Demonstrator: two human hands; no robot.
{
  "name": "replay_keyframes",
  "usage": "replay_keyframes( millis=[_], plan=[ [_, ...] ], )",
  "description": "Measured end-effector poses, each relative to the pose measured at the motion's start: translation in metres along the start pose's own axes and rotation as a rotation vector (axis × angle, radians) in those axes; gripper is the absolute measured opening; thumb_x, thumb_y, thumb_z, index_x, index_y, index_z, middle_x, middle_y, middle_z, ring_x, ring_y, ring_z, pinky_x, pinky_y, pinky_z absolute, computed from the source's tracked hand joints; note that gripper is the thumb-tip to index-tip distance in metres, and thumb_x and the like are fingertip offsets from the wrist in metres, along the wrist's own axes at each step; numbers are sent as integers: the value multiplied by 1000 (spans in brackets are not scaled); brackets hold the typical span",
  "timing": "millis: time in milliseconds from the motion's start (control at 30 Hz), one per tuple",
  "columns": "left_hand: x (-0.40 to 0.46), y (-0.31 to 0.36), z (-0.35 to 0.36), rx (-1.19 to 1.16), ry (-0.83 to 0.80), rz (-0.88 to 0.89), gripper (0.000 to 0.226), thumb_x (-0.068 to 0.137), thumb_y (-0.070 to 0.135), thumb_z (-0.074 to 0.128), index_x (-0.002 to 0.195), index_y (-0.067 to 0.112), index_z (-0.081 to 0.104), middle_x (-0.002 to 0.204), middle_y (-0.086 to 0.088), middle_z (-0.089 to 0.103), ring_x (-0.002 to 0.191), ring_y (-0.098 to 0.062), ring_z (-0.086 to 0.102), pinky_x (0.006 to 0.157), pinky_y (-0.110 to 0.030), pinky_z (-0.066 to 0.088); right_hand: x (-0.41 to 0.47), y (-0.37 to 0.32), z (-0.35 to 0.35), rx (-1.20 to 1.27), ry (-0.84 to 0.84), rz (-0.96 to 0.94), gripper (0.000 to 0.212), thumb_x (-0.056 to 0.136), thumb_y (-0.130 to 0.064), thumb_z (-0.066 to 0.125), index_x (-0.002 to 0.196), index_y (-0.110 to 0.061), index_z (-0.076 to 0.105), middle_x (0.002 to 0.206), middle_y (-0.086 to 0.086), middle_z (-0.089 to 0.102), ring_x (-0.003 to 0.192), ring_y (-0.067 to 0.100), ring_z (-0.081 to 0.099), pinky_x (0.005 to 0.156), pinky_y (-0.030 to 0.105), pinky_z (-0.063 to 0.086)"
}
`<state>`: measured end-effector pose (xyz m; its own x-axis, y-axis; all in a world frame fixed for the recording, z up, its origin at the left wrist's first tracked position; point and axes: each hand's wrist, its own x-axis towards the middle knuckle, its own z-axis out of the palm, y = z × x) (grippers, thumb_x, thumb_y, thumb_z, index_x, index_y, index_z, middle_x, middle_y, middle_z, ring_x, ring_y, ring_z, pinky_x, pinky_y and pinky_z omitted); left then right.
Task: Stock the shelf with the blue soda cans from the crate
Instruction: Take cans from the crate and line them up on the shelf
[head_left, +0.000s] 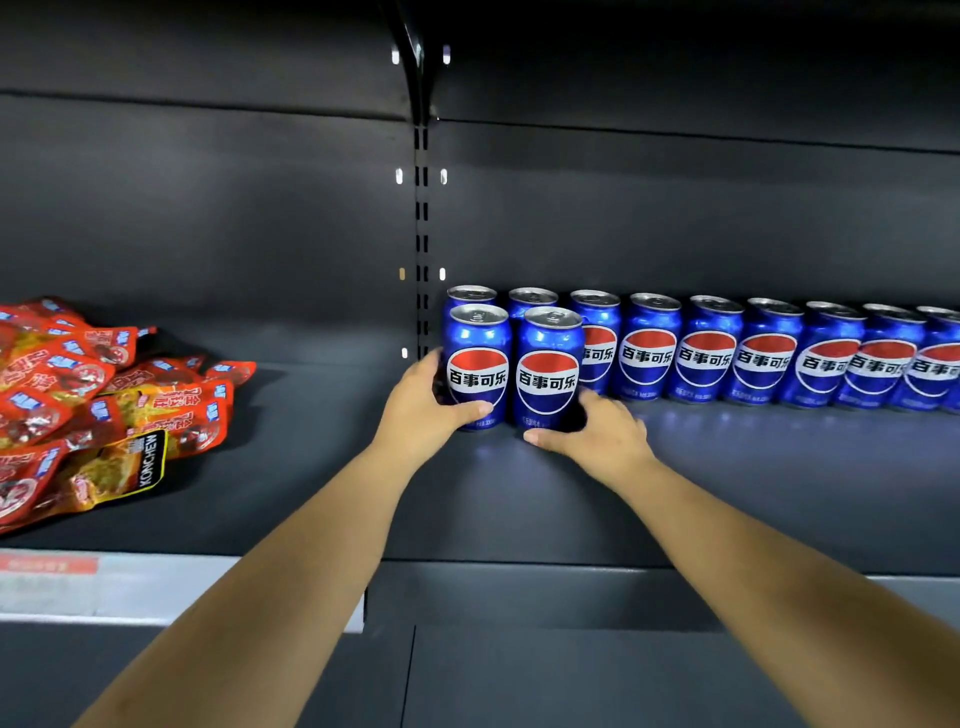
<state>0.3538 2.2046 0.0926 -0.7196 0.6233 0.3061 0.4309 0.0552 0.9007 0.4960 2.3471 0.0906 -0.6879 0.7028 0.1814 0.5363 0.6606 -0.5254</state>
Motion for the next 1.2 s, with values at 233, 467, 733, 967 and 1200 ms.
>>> replay_keyframes(
  millis=[233,467,733,967,1200],
  plan=[
    [-2,5,-1,-22,-33,-50,85,65,-4,78,134,19,34,126,2,51,108,-14,56,90,-33,51,2,5,-1,432,99,29,74,57,-35,88,112,-30,39,112,-8,58,114,21,55,106,48,36],
    [0,0,0,246,-57,-87,71,61,4,76,123,17,44,122,-2,50,112,-22,52,94,-43,48,4,8,-1,461,118,33,49,61,-20,88,93,-21,51,82,-14,55,84,13,54,99,47,42],
    [-2,1,-1,221,-54,-29,68,68,21,81,127,20,48,127,0,54,117,-17,52,100,-38,44,2,9,-1,432,111,-45,43,64,-22,86,91,-26,53,87,-15,61,88,13,56,99,48,41],
    [-3,2,0,237,-2,6,65,72,28,80,129,19,49,127,0,57,116,-16,53,95,-30,44,0,4,-2,312,154,-8,62,66,-34,84,119,-20,56,92,-8,59,93,17,56,99,48,40],
    [-3,3,0,280,40,0,61,70,29,81,123,17,54,121,1,60,107,-15,57,87,-27,46,-6,1,-4,192,158,-32,69,70,-42,79,131,-23,52,115,0,65,115,21,54,104,46,36]
  ],
)
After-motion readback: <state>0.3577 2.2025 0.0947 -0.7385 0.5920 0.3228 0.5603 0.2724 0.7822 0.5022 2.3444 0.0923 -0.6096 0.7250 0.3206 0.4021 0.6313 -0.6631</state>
